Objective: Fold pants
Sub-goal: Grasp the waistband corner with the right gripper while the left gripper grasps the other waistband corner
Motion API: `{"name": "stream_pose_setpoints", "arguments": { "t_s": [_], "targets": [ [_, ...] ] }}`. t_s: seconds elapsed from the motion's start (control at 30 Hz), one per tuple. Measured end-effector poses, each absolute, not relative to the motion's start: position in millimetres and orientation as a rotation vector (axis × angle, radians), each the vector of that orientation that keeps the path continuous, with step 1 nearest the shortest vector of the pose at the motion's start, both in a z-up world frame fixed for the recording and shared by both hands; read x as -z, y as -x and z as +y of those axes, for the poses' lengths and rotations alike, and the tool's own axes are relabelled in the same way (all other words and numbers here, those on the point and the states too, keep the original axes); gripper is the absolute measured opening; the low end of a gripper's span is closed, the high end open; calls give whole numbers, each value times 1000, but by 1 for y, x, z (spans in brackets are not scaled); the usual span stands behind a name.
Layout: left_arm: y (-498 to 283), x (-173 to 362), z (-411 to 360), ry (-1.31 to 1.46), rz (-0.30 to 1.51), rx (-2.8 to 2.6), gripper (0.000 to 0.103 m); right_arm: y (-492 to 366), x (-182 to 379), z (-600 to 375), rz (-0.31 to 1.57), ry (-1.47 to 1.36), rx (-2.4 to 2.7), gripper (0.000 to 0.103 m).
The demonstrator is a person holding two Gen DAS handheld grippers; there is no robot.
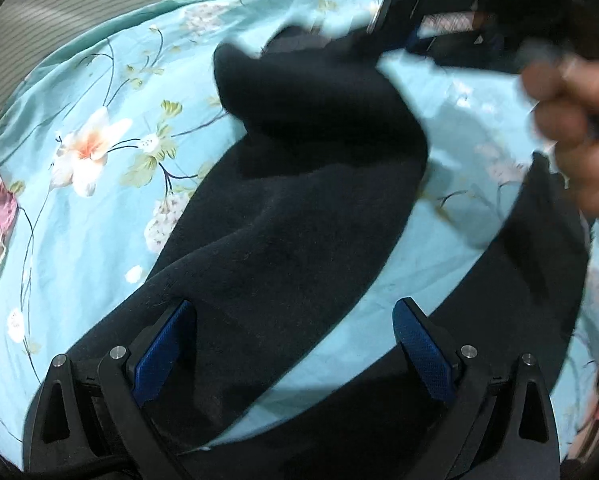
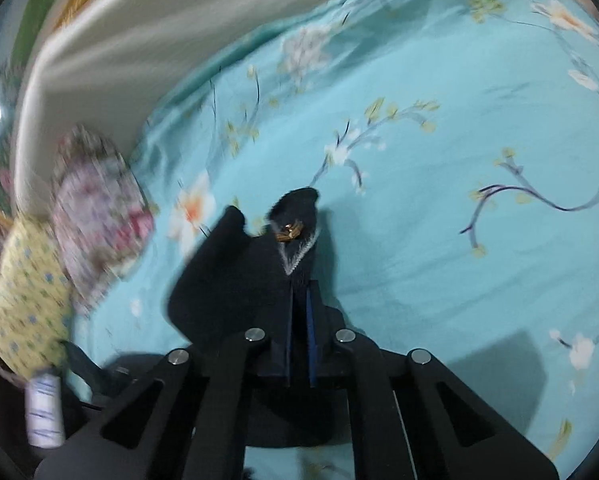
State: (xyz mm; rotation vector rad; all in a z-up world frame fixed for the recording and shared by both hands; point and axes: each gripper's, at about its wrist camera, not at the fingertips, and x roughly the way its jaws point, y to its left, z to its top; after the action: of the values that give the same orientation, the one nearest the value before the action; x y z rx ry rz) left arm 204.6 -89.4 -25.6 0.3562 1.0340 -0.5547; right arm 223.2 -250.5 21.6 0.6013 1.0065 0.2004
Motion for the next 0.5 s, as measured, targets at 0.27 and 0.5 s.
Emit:
{"name": "stream_pose_setpoints", "arguments": {
  "t_s": [0.27,0.5],
  "targets": [
    [-213,22,-89,-373,1015,504,53,-178,-81,-285,836,-798,-175,6],
    [-213,-1,-64,-292,1036,514,6,-142,-79,-291,839,-834,-147,6]
  ]
}}
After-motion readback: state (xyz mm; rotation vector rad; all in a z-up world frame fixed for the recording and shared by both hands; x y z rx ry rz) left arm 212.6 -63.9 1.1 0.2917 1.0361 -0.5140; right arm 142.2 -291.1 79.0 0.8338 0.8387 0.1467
